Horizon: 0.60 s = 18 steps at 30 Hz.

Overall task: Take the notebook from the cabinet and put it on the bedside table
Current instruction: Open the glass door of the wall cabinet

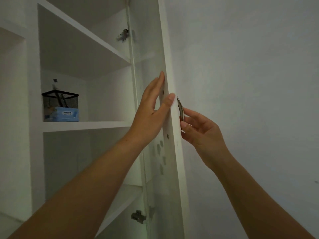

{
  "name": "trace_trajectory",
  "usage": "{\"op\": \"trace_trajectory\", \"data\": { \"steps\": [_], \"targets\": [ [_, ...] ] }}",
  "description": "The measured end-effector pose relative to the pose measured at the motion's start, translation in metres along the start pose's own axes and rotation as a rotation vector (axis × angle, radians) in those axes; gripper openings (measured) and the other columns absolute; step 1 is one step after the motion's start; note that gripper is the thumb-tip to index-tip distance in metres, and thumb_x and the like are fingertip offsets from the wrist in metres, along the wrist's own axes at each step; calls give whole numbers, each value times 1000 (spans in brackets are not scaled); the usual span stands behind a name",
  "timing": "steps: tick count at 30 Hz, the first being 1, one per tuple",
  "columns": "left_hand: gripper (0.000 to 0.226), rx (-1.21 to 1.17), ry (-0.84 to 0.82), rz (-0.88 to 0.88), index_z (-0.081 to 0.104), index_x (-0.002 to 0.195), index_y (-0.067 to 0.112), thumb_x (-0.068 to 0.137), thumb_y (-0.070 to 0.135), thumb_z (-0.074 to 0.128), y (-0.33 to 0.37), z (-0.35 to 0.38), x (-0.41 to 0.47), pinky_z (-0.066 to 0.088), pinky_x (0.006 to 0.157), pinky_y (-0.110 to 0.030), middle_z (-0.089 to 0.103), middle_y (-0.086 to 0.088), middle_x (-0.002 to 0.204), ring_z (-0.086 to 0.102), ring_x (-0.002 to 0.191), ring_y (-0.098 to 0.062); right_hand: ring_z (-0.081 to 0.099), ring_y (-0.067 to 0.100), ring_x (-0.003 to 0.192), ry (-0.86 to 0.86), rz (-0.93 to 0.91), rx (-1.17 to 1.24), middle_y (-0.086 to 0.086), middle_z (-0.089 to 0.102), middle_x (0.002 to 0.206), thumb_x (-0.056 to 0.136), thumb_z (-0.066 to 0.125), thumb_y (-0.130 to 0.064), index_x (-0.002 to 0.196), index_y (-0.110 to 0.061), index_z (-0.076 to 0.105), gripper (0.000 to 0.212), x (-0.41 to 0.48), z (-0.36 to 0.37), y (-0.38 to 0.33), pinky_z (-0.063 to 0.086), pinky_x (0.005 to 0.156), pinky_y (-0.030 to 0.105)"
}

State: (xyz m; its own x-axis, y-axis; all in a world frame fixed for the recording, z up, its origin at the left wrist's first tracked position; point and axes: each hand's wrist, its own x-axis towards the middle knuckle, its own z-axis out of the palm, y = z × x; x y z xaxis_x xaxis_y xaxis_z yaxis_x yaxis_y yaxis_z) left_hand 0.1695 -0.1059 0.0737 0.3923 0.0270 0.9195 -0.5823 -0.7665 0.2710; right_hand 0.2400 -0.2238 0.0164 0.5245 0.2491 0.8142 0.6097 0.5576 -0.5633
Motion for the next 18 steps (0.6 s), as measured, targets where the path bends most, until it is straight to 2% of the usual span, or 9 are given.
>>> {"op": "trace_trajectory", "data": {
  "steps": [3,8,9,12,16,18],
  "targets": [
    [59,0,7,9,15,143,42,89,50,39,-1,20,4,23,107,-32,16,15,153,21,138,-7,68,16,93,88,-4,-15,-4,72,101,78,63,-17,115,-16,61,36,-8,-23,2,55,71,25],
    [65,69,-34,37,9,143,42,87,56,39,-6,54,12,19,111,-41,6,14,156,10,142,-10,64,9,100,144,-69,-206,-8,66,113,71,63,-30,113,-27,60,43,-24,-55,-2,54,85,35],
    [65,96,-46,48,6,143,42,87,57,37,-8,62,13,16,111,-39,3,14,156,8,142,-11,63,7,101,143,-83,-263,-10,65,115,70,63,-32,112,-30,59,43,-27,-59,-2,53,87,33],
    [65,182,-80,95,0,139,44,84,57,32,-19,83,15,9,105,-30,-4,13,156,3,143,-11,60,-2,103,136,-98,-394,-15,60,119,70,63,-33,117,-32,55,48,-32,-74,6,50,81,15],
    [62,227,-155,124,-7,131,56,83,63,32,-46,107,13,26,110,-48,-9,17,155,0,143,-12,56,-4,106,73,-80,-478,-15,56,123,72,62,-36,123,-31,51,52,-37,-96,25,50,78,12],
    [63,287,-185,131,-9,130,57,82,65,31,-62,121,9,13,112,-47,-11,16,154,-5,142,-11,52,-4,110,55,-97,-578,-17,50,128,74,60,-41,128,-30,46,57,-39,-106,35,47,83,11]
  ]
}}
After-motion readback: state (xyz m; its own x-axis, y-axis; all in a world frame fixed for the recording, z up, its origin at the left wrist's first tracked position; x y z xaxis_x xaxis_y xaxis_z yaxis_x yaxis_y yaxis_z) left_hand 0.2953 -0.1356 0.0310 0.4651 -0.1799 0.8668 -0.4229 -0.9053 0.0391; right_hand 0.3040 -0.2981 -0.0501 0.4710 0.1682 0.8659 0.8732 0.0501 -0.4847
